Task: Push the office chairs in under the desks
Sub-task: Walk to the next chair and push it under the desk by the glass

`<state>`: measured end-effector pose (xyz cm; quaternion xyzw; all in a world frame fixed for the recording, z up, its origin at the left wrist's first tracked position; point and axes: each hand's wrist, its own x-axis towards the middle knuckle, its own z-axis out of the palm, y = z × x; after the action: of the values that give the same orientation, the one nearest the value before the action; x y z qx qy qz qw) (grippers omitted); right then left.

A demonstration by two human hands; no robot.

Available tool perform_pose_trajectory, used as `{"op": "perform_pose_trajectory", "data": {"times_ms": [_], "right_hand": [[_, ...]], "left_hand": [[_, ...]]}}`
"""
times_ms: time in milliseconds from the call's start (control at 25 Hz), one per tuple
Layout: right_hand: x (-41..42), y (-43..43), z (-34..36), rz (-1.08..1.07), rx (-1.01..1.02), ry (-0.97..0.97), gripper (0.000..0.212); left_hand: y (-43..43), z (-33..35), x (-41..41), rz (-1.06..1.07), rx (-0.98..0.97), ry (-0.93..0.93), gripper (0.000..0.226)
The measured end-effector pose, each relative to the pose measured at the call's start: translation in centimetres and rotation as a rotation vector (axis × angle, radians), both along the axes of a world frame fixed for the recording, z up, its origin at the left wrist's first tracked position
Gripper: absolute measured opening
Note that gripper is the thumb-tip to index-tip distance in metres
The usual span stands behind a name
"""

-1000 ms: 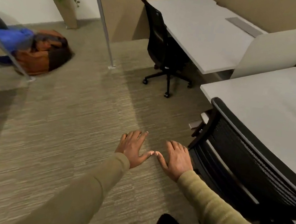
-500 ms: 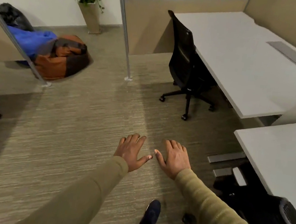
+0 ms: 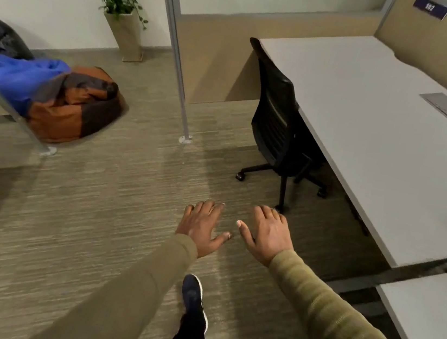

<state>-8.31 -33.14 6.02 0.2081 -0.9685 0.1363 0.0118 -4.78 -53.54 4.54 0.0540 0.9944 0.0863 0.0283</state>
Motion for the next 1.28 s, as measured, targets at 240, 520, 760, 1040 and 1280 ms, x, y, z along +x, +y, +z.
{"op": "perform_pose_trajectory", "data": {"times_ms": [240,520,760,1040,1280], "right_hand": [[-13.2,-3.8,0.2,-0.078,0.004,0.001,0.064],[-26.8,-7.9,1.8,-0.197,-0.005,0.048,0.064],[-35.9,-8.7,2.2,-0.274,0.092,0.096,0.058],[-47.0,-9.4,3.5,-0.369,0.088,0.191,0.058],[-54.5,-10.1,5.7,-0.406,0.031,0.303,0.061]], "left_hand": [[-4.6,-0.5,-14.7,-0.056,-0.009,0.010,0.085],[-9.5,0.9,-31.0,-0.188,-0.022,0.016,0.083],[-9.4,1.6,-42.0,-0.262,0.000,0.079,0.089],[-8.4,2.3,-54.7,-0.322,0.018,0.120,0.090],[-7.9,4.5,-65.5,-0.314,0.078,0.296,0.074]]}}
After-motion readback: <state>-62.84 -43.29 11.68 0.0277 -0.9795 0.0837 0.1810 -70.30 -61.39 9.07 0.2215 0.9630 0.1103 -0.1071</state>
